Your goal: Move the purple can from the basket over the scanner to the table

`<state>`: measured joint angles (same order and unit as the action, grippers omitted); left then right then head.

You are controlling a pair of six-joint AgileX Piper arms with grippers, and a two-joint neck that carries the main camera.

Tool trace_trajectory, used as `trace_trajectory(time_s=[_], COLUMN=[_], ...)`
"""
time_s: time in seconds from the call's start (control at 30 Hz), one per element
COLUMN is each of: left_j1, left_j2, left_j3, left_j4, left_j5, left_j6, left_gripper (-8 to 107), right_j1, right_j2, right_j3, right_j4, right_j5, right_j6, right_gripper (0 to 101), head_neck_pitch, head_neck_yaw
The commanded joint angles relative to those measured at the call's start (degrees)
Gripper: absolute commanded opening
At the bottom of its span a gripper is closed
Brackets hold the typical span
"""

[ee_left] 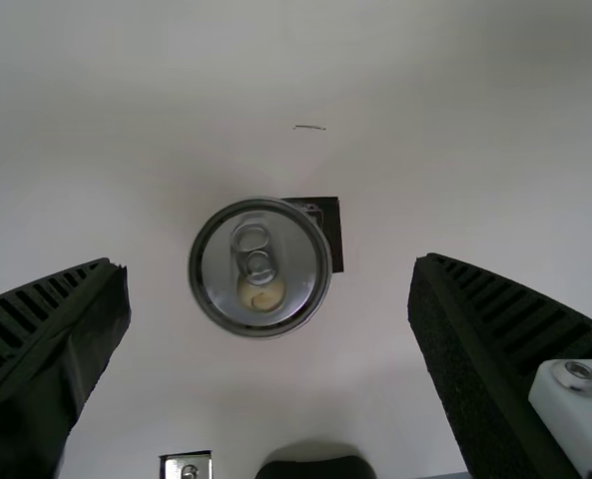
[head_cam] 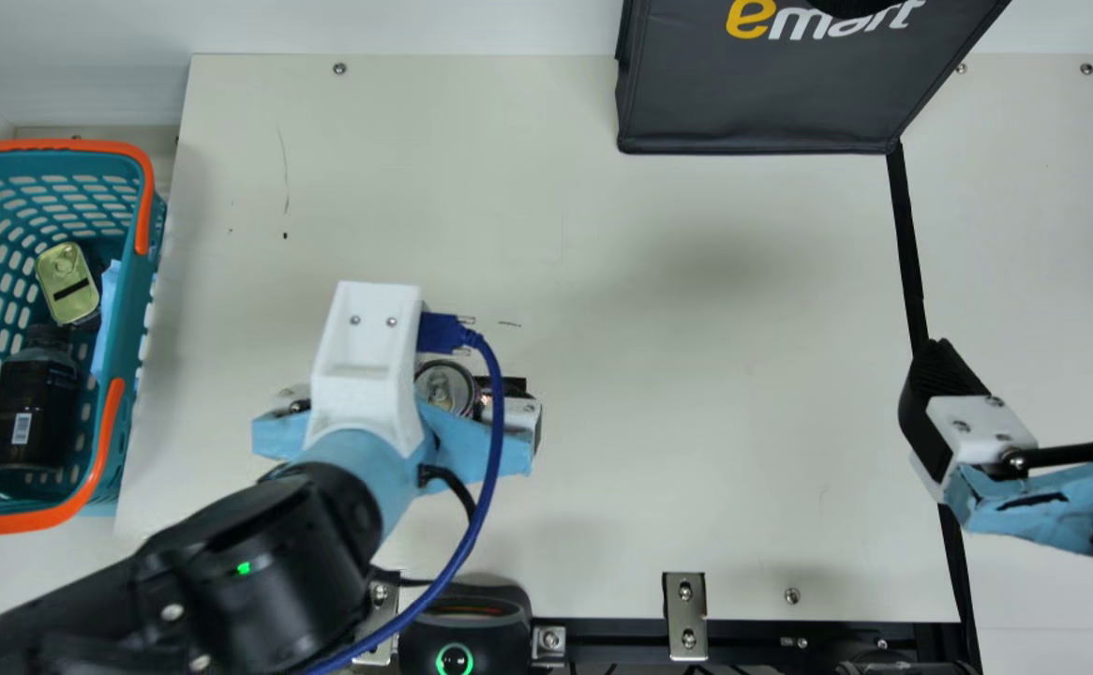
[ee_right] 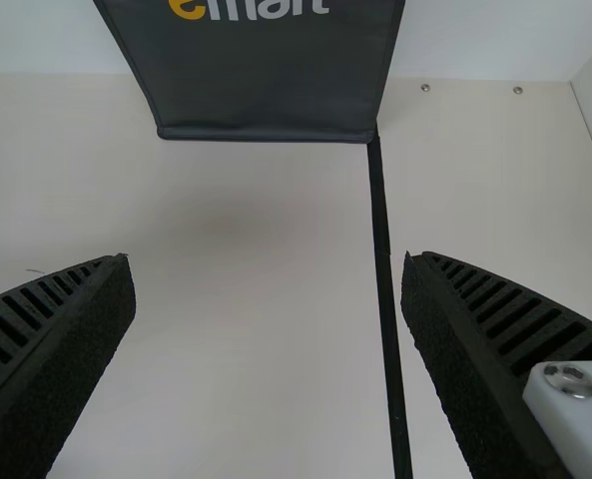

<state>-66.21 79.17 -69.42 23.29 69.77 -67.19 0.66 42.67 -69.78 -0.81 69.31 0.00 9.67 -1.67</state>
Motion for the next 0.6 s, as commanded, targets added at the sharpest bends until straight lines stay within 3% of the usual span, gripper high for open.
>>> trace_trajectory(time_s=[0.0,0.57], left_j1=[0.19,3.58], left_j2=[1.24,8.06], left_j3=[-0.15,1.68], left_j4=[-0.24,-0.15], left_j5=[-0.07,-4.21], left_j6=[-1.07,-7.13], left_gripper=[90,90], right_j1=[0.0,0.0], right_j2=[0.0,0.0], right_j3=[0.0,0.0], right_j4=[0.0,0.0], right_j5=[0.0,0.0], right_j6=[0.0,0.0], right_gripper=[95,95], head_neck_pitch=[-1.75,-1.75], head_neck_yaw=[0.09,0.09])
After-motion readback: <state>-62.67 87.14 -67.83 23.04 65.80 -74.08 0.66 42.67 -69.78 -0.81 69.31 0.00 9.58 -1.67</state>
